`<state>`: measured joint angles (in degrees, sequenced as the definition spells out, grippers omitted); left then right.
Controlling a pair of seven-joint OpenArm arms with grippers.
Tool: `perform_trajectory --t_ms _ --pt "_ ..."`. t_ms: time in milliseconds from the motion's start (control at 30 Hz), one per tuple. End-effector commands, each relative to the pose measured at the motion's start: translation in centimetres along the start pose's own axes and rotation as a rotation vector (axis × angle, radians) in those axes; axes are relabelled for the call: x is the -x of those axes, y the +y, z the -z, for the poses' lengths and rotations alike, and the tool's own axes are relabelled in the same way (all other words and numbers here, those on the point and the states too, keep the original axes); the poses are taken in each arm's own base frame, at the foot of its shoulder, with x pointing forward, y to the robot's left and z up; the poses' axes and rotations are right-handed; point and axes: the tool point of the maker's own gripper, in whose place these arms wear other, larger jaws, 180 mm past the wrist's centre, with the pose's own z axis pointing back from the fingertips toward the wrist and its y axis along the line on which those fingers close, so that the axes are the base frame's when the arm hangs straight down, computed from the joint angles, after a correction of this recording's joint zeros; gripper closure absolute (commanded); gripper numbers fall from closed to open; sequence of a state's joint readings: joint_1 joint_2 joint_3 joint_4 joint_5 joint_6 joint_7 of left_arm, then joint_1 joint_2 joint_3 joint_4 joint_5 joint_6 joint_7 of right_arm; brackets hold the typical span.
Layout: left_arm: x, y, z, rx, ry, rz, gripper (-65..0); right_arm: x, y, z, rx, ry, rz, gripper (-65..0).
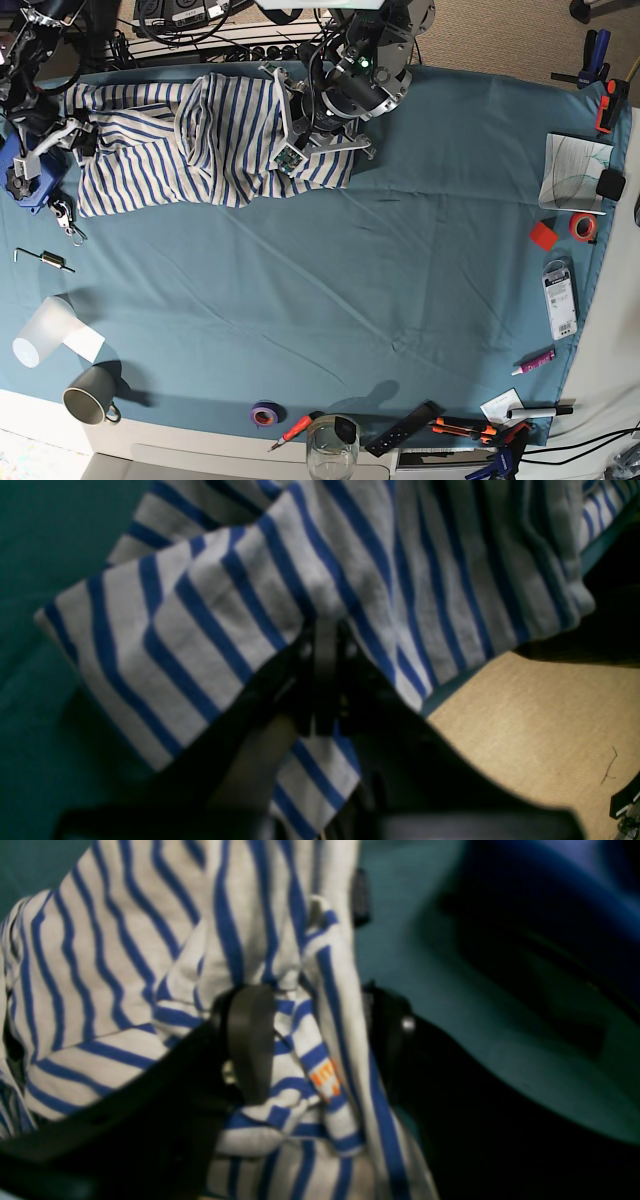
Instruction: Fold the T-shirt properly
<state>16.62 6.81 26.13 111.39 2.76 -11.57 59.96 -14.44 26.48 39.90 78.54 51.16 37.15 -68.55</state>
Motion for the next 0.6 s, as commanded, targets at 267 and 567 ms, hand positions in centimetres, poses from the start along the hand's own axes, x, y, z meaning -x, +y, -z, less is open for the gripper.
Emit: perform_trajectory --t_ms 267,567 --pt "-0.2 0.0 0.5 -0.041 0.006 0.005 0.0 -1.7 1.1 -0.2 -0.061 -0.036 0.008 0.0" --pt "-0.9 -2.5 0.5 0.1 -0.032 -0.02 0.0 -9.0 1.7 -0.1 -0.035 -0.199 -0.045 0.0"
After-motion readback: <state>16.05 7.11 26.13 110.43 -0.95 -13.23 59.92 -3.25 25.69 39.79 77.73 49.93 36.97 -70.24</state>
